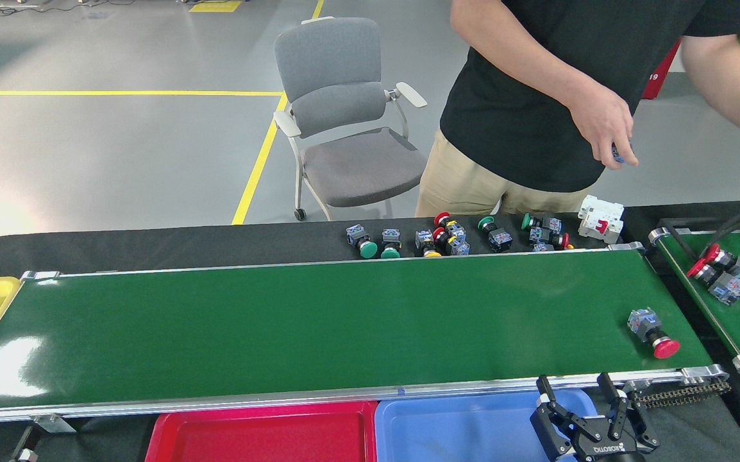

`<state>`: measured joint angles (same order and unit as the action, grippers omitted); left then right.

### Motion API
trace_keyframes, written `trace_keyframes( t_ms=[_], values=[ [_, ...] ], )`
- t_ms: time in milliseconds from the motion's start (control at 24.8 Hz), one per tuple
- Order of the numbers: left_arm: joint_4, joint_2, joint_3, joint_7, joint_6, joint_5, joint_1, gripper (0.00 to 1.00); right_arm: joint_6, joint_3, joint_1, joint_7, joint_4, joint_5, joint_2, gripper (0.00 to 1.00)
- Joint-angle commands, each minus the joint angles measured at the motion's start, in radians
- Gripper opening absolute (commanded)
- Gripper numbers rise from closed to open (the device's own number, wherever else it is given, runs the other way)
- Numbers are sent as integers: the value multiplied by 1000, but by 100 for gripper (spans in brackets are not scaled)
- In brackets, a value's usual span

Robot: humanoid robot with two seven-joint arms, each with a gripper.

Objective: Pick switch part from conveyor to tray

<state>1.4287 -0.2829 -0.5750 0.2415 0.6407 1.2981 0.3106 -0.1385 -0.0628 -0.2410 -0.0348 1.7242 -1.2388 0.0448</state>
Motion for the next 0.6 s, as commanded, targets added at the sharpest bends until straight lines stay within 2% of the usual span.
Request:
trace_keyframes(
  t_ms=[0, 121, 242, 362, 564],
  values=[
    [9, -15, 1, 2, -3, 0, -11, 100, 8, -15, 15, 3, -2, 1, 1, 99],
    [7, -16, 1, -2, -4, 1, -25, 100, 65, -22, 48, 15, -35, 1, 20, 99],
    [4, -18, 1, -27, -6, 3, -38, 100, 122, -22, 140, 42, -136, 4, 66, 99],
    [-4, -18, 1, -48, -6, 1, -39, 100, 135, -20, 226, 52, -235, 1, 69, 99],
    [-2, -18, 1, -48, -3, 1, -36, 100, 140, -12, 296, 105, -311, -8, 73, 99]
  ],
)
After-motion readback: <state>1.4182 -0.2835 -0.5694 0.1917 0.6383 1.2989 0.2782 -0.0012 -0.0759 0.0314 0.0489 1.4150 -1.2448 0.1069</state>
